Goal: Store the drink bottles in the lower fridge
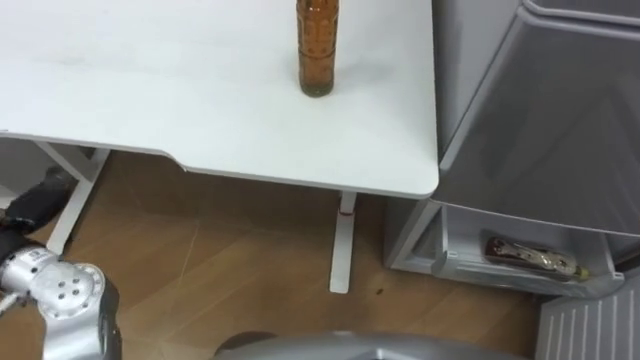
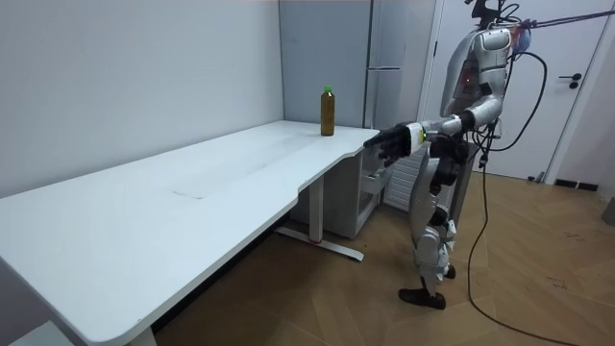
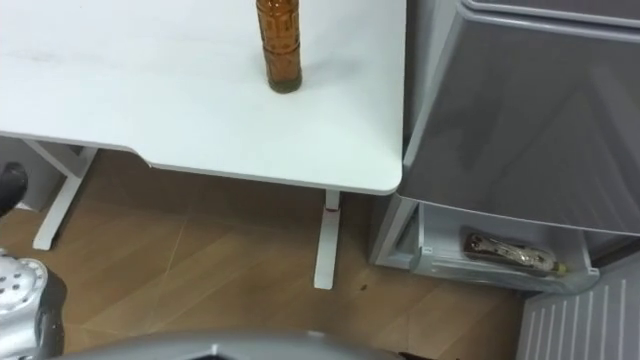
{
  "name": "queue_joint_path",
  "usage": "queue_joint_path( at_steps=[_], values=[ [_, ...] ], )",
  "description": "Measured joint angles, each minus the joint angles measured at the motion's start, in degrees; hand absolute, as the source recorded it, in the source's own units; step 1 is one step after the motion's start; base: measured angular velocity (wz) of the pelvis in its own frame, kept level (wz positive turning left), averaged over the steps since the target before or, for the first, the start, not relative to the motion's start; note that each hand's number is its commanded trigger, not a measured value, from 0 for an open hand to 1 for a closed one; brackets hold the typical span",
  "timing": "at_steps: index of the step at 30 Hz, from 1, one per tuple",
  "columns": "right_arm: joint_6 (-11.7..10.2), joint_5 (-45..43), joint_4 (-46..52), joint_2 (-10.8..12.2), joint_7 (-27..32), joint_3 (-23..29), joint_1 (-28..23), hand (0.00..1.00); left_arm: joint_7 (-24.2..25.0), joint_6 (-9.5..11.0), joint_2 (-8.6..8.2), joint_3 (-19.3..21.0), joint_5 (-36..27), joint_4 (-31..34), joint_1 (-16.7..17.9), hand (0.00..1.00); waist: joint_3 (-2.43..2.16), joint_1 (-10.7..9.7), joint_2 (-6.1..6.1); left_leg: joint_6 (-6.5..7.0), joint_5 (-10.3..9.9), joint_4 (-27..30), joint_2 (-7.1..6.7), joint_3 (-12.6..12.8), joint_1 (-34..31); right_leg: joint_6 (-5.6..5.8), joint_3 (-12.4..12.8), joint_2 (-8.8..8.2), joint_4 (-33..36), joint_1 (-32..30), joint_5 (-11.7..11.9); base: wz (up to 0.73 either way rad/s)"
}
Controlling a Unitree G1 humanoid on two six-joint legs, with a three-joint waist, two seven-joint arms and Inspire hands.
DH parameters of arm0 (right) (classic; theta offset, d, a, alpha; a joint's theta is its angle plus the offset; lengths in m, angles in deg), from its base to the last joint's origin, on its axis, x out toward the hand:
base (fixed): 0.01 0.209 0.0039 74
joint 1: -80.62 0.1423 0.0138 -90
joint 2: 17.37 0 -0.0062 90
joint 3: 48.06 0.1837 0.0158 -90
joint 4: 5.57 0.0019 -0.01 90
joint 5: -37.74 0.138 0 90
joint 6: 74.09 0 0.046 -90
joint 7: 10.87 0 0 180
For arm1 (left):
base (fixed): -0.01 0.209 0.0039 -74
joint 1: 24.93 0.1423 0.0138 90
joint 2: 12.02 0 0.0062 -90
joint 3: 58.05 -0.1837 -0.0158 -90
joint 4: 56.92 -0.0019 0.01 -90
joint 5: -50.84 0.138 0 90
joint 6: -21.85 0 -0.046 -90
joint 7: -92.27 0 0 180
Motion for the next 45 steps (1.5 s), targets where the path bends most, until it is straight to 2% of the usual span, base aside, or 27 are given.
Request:
queue_joint_path(
  at_steps=[2, 6, 10, 15, 21, 27, 31, 34, 38, 45],
  values=[
    [-0.2, 0.1, 0.0, 0.0, -0.5, 0.0, -0.1, 0.0, 0.8, 0.0, 0.68, -0.9, 0.1, 3.0, -0.1, 0.0, 0.1, -0.1, -0.02, 0.0, 0.0, -0.1, -0.02, -0.1, 0.0, 0.0, 0.0, 0.0, 0.0, 0.0, 0.0, 0.05],
    [-1.1, 0.0, -0.3, 0.0, -1.2, 0.0, 0.1, 0.0, 3.2, 0.1, 0.85, -1.4, 2.2, 5.6, -1.6, 0.0, 0.21, -1.2, 0.3, -0.01, 0.0, -0.2, -0.05, -0.2, 0.0, 0.0, 0.0, 0.03, -0.1, 0.0, 0.0, 0.0],
    [-1.1, -1.0, -0.6, -0.1, -1.7, -0.1, 0.3, 0.0, 6.4, 0.1, 0.95, -4.1, 2.2, 5.6, -3.2, 0.0, 0.37, -1.5, 0.15, -0.02, 0.0, -0.4, -0.07, -0.2, 0.0, 0.0, 0.1, 0.02, 0.0, -0.1, 0.0, 0.0],
    [-1.2, -2.5, 0.3, 0.0, -1.7, -0.5, 0.3, 0.0, 14.4, 0.1, 1.01, -9.6, 2.2, 5.7, -4.0, 0.0, 0.38, -1.7, -0.1, -0.02, 0.0, -0.3, -0.02, 0.1, 0.0, 0.0, 0.3, 0.02, 0.0, -0.2, 0.0, -0.03],
    [-2.2, -2.9, 0.0, 0.0, -1.8, -0.7, 1.4, 0.0, 21.9, 0.1, 1.08, -12.8, 2.2, 5.8, -5.0, 0.0, 0.63, -3.4, -0.18, -0.01, 0.0, -0.2, 0.03, 0.3, 0.0, -0.03, 0.9, 0.07, 0.0, -0.3, 0.0, -0.03],
    [-2.2, -2.9, -0.2, 0.0, -1.8, -0.6, 1.8, 0.0, 25.5, 0.1, 1.19, -16.3, 2.0, 5.8, -5.4, 0.0, 0.6, -4.8, -0.19, -0.02, 0.0, -0.3, 0.12, 0.4, 0.0, -0.05, 1.3, 0.16, 0.1, -0.5, 0.0, -0.01],
    [-2.2, -3.0, -0.6, -0.1, -2.5, -0.6, 1.9, 0.0, 28.3, 0.0, 1.18, -17.1, 1.5, 5.7, -5.4, 0.0, 0.71, -4.7, -0.36, -0.08, 0.0, -0.7, 0.61, 1.9, 0.1, -0.29, 2.5, 0.46, 0.0, -1.0, 0.3, -0.17],
    [-2.2, -3.0, -1.6, -0.2, -3.5, -0.5, 2.4, 0.0, 30.5, -0.3, 1.19, -17.1, 0.0, 5.4, -5.4, 0.0, 0.7, -5.8, -0.56, -0.18, 0.1, -1.2, 0.66, 2.3, 0.7, -0.3, 2.9, 0.46, 0.1, -1.0, 0.3, -0.08],
    [-2.0, -3.0, -2.3, -0.2, -3.5, -0.4, 2.7, 0.0, 33.7, -1.8, 1.18, -17.0, -3.7, 4.9, -5.4, 0.0, 0.72, -6.1, -0.83, -0.21, 0.1, -1.3, 0.83, 3.2, 1.6, -0.3, 4.1, 0.51, 0.2, -0.9, 0.3, -0.13],
    [-1.4, -3.7, -2.2, 0.0, -3.1, 0.0, 2.5, 0.0, 36.1, -2.9, 1.2, -16.7, -6.1, 0.3, -5.7, 0.0, 0.76, -7.4, -1.18, -0.2, 0.1, -1.4, 0.92, 3.3, 1.5, -0.36, 4.2, 0.57, 0.2, -0.9, 0.3, -0.01]
  ],
)
